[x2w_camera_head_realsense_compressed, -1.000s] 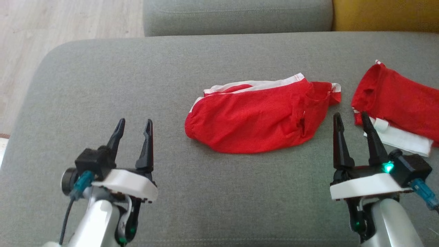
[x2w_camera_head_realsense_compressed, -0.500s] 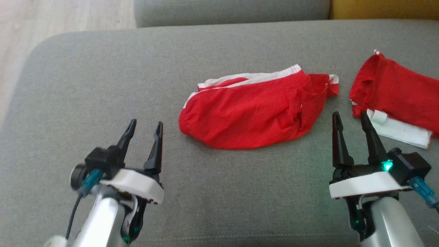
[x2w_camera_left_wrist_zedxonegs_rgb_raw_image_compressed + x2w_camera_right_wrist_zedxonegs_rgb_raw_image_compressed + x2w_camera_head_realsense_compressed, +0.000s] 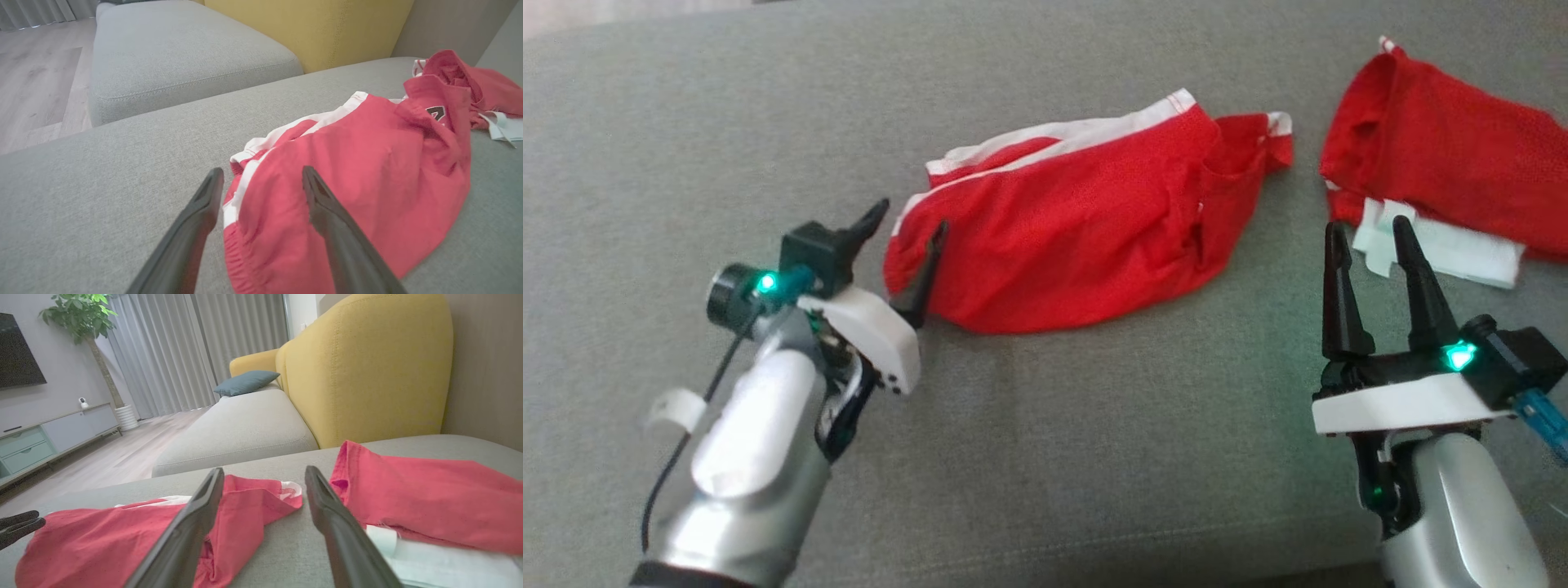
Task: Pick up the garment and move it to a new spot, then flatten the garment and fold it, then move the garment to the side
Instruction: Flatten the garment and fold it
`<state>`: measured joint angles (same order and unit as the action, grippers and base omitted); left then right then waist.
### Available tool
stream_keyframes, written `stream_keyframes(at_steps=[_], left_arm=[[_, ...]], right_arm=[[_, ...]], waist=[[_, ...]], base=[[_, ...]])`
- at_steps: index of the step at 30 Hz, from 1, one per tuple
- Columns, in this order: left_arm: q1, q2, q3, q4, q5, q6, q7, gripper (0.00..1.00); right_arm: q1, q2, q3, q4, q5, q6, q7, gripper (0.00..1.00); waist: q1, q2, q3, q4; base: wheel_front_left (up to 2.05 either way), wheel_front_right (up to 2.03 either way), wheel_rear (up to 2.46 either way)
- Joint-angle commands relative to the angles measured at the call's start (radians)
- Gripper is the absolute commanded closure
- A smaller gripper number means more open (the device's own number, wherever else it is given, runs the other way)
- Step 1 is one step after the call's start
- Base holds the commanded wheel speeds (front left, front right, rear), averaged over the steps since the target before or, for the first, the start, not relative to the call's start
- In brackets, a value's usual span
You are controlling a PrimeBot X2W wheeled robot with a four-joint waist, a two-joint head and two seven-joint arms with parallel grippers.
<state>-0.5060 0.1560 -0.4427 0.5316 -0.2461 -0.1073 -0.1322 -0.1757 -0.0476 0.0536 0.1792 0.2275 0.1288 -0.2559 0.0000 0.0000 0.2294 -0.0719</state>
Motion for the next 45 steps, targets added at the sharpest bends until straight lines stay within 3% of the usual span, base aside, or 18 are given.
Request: stream_keyframes(at_steps=[1, 7, 8, 9, 10, 17, 25, 34, 39, 45], left_arm=[[-0.057, 0.033, 0.031, -0.016, 0.009, -0.005, 0.001, 0.00], [-0.121, 0.049, 0.011, 0.060, 0.023, -0.009, 0.005, 0.00], [-0.126, 0.050, 0.004, 0.068, 0.023, -0.011, 0.006, 0.06], [-0.132, 0.052, -0.003, 0.076, 0.023, -0.012, 0.007, 0.64], [-0.137, 0.055, -0.012, 0.081, 0.024, -0.014, 0.006, 1.00], [-0.181, 0.068, -0.034, 0.109, 0.016, -0.017, -0.033, 1.00], [-0.292, 0.055, 0.011, 0.087, 0.030, 0.044, -0.122, 1.00], [-0.252, 0.062, 0.058, -0.201, 0.126, 0.100, -0.129, 1.00], [-0.099, 0.116, -0.086, -0.341, 0.260, 0.064, -0.129, 1.00], [0.079, 0.195, -0.304, -0.326, 0.339, 0.011, -0.129, 1.00]], right_arm=[[-0.030, -0.003, 0.018, -0.034, 0.003, 0.002, -0.006, 0.00], [-0.035, -0.003, 0.016, -0.037, 0.009, 0.002, -0.006, 0.00], [-0.035, -0.003, 0.016, -0.037, 0.011, 0.002, -0.006, 0.00], [-0.036, -0.003, 0.016, -0.037, 0.012, 0.002, -0.006, 0.00], [-0.036, -0.003, 0.017, -0.037, 0.013, 0.002, -0.006, 0.00], [-0.045, -0.003, 0.020, -0.033, 0.019, 0.002, -0.006, 0.00], [-0.053, -0.003, 0.024, -0.025, 0.019, 0.002, -0.006, 0.00], [-0.053, -0.003, 0.020, -0.023, 0.027, 0.002, -0.006, 0.00], [-0.044, -0.003, 0.012, -0.023, 0.034, 0.002, -0.006, 0.00], [-0.026, -0.003, 0.006, -0.009, 0.040, 0.002, -0.006, 0.00]], waist=[[0.0000, 0.0000, 0.018, -0.019], [0.0000, 0.0000, 0.032, -0.039], [0.0000, 0.0000, 0.032, -0.041], [0.0000, 0.0000, 0.033, -0.043], [0.0000, 0.0000, 0.034, -0.045], [0.0000, 0.0000, 0.034, -0.052], [0.0000, 0.0000, 0.013, -0.055], [0.0000, 0.0000, -0.009, -0.048], [0.0000, 0.0000, -0.022, -0.029], [0.0000, 0.0000, -0.060, 0.008]], base=[[0.00, 0.00, 0.00], [0.00, 0.00, 0.00], [0.00, 0.00, 0.00], [0.00, 0.00, 0.00], [0.00, 0.00, 0.00], [0.00, 0.00, 0.00], [0.00, 0.00, 0.00], [0.00, 0.00, 0.00], [0.00, 0.00, 0.00], [0.00, 0.00, 0.00]])
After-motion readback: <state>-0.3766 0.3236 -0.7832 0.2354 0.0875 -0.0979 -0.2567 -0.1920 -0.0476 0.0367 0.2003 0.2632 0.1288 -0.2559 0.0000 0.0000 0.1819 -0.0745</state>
